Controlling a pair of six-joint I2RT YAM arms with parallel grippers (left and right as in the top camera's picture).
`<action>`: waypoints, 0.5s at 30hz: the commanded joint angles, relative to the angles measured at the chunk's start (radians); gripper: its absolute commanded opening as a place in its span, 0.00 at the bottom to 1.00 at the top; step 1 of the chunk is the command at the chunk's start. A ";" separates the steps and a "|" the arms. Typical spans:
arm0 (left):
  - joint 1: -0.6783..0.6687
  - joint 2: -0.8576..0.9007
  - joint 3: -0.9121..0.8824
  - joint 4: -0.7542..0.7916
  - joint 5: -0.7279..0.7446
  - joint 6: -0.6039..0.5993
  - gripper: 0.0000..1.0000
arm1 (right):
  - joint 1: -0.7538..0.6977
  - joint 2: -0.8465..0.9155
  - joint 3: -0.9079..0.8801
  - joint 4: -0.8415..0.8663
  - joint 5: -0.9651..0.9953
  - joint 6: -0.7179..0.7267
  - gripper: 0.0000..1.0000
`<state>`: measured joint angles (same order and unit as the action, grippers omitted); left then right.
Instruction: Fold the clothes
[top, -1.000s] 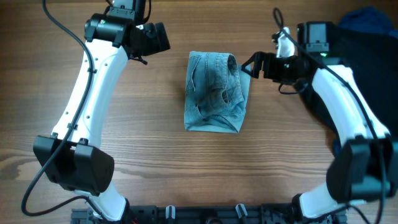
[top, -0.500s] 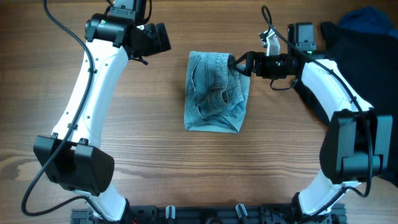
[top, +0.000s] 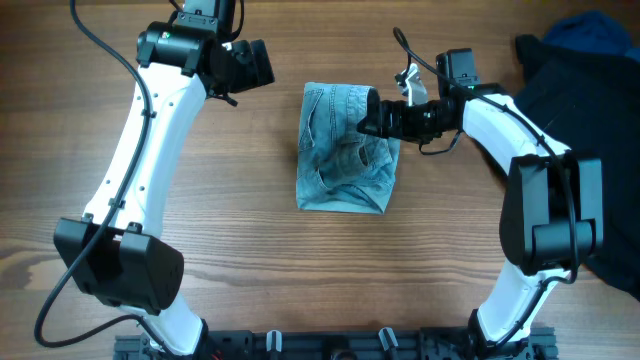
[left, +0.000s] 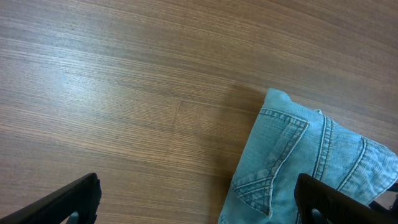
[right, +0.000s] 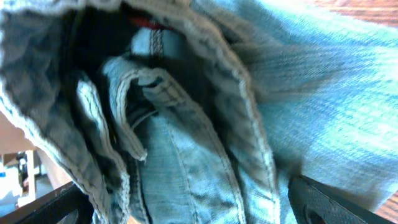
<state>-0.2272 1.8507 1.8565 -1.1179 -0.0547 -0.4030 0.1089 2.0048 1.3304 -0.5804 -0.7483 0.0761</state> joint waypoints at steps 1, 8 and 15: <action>0.000 -0.025 0.023 0.000 0.005 -0.009 1.00 | 0.003 0.017 0.019 -0.010 -0.095 -0.050 1.00; 0.000 -0.024 0.023 0.000 0.005 -0.009 1.00 | 0.023 0.017 0.019 -0.016 -0.089 -0.051 0.99; 0.000 -0.024 0.023 -0.001 0.005 -0.009 1.00 | 0.069 0.017 0.019 -0.027 -0.032 -0.051 0.96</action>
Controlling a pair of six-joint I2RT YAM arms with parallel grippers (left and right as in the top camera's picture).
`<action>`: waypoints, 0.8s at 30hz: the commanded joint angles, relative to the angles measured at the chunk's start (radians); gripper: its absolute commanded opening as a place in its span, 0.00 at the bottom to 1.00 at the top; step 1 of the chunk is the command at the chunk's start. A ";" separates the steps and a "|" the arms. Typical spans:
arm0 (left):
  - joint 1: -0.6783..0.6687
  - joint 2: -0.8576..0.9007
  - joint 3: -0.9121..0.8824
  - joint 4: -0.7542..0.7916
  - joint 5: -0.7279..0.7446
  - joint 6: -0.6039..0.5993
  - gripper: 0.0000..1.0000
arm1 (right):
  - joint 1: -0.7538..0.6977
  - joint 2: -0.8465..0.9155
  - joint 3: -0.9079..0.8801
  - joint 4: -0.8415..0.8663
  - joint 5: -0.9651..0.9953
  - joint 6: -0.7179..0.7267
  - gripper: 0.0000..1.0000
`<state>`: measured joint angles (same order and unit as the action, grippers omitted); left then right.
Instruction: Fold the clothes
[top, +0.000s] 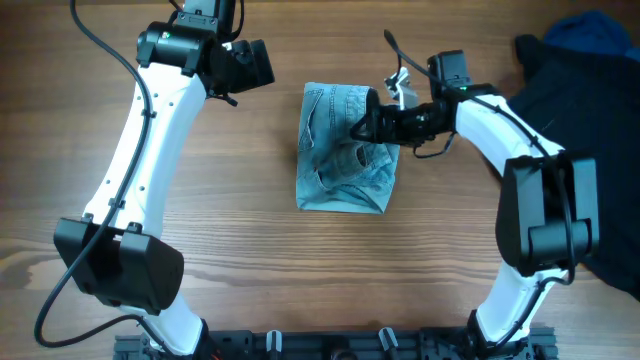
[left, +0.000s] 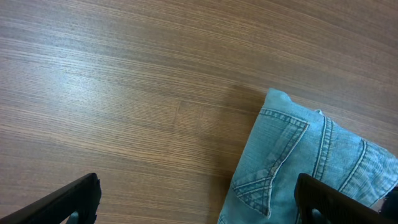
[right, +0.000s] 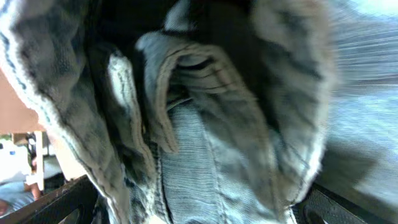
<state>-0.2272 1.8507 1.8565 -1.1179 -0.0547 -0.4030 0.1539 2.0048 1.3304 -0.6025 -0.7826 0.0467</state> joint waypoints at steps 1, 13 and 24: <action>0.000 -0.024 0.023 -0.001 0.005 -0.009 1.00 | 0.026 0.017 0.019 -0.007 0.006 -0.021 0.91; 0.000 -0.024 0.023 -0.016 0.005 -0.008 1.00 | 0.025 0.017 0.019 -0.080 0.140 0.029 0.31; 0.000 -0.024 0.023 -0.016 0.005 0.002 1.00 | 0.021 -0.048 0.068 -0.105 0.140 0.089 0.04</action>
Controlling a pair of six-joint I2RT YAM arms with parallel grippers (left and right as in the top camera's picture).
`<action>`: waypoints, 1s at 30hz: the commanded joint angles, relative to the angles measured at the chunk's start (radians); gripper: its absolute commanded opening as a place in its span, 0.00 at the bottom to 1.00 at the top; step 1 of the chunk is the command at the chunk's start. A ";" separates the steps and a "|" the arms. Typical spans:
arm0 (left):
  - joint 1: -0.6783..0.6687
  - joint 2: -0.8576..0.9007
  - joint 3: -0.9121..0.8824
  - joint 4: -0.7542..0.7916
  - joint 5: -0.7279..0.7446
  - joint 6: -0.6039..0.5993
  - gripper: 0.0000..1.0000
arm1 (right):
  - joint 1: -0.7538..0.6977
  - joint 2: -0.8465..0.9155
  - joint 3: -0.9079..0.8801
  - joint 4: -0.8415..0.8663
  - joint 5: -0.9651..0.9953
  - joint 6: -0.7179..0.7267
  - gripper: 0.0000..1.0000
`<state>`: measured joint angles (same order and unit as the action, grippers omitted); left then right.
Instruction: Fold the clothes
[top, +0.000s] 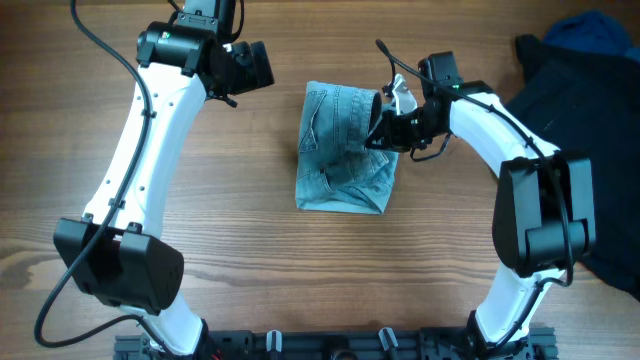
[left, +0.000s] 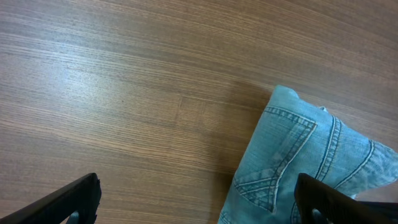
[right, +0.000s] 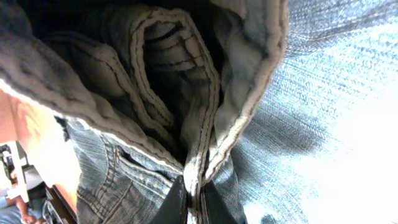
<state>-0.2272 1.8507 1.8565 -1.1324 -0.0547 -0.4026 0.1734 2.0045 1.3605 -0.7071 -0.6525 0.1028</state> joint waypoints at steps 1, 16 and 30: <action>0.000 -0.024 0.023 -0.001 0.005 0.002 1.00 | 0.002 -0.058 0.046 -0.002 0.010 0.032 0.04; 0.000 -0.024 0.023 -0.001 0.005 0.002 1.00 | 0.001 -0.134 0.129 -0.107 0.071 0.072 0.04; 0.000 -0.024 0.023 -0.001 0.001 0.002 1.00 | -0.031 -0.195 0.148 -0.214 0.276 0.224 0.04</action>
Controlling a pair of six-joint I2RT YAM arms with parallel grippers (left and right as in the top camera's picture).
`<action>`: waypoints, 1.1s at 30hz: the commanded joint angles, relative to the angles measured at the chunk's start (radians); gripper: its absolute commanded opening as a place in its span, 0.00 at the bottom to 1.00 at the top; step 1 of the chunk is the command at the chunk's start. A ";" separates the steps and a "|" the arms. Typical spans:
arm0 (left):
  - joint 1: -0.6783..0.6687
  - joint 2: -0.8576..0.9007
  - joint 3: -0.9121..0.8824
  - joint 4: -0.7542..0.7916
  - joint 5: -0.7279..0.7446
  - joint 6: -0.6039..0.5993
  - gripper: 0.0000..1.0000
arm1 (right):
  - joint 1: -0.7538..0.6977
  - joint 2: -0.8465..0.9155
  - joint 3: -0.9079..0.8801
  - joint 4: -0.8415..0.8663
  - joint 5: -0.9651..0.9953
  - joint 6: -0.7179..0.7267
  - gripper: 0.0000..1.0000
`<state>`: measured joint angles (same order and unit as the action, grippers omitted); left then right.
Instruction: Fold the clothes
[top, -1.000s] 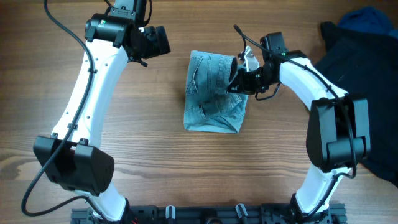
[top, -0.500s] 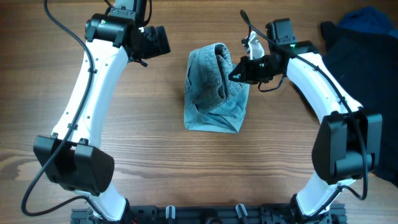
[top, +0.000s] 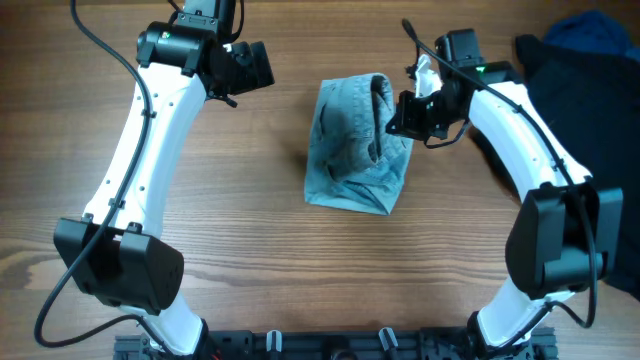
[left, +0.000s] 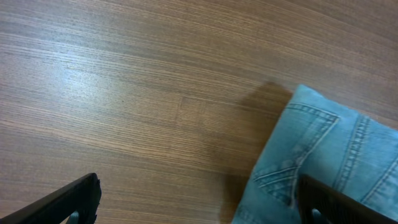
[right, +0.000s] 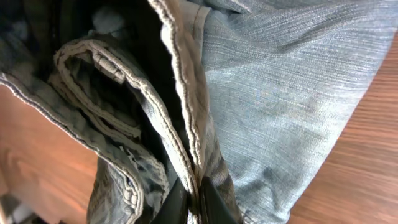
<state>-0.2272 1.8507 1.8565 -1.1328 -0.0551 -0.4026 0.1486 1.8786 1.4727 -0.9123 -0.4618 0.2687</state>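
Observation:
A pair of light blue jeans (top: 355, 145) lies folded into a bundle at the table's middle, its upper right part raised. My right gripper (top: 398, 118) is shut on a thick seam edge of the jeans (right: 186, 155), lifting that layer so the inner folds show. The left gripper (left: 199, 205) hovers at the far left of the jeans, fingers wide apart over bare wood, holding nothing. A back pocket of the jeans (left: 311, 162) shows at the right of the left wrist view.
A heap of dark navy and blue clothes (top: 575, 60) lies at the table's far right, behind the right arm. The wooden table (top: 240, 260) surrounds the jeans on all sides.
The right gripper, shut on the jeans' seam, has moved right and up, lifting the top layer; the bundle has shifted slightly to the right. The left arm has stayed put.
The right gripper was open, pushed into the folds at the jeans' right edge. It reached further in, then was shut on a seam. Now it holds that seam raised and the bundle sits a little further right. The left gripper hung open throughout.

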 joint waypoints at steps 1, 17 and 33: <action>0.000 -0.024 0.023 0.000 0.001 0.002 1.00 | -0.006 -0.077 0.036 -0.013 0.096 0.067 0.04; 0.000 -0.008 0.023 0.000 0.099 0.088 1.00 | -0.006 -0.095 0.035 -0.153 0.213 0.167 0.16; -0.065 0.230 0.022 0.097 0.186 0.118 0.98 | -0.088 -0.095 -0.004 -0.267 0.421 0.282 0.39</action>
<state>-0.2646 2.0094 1.8629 -1.0561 0.1070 -0.3103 0.1162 1.8133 1.4818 -1.1873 -0.0887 0.5110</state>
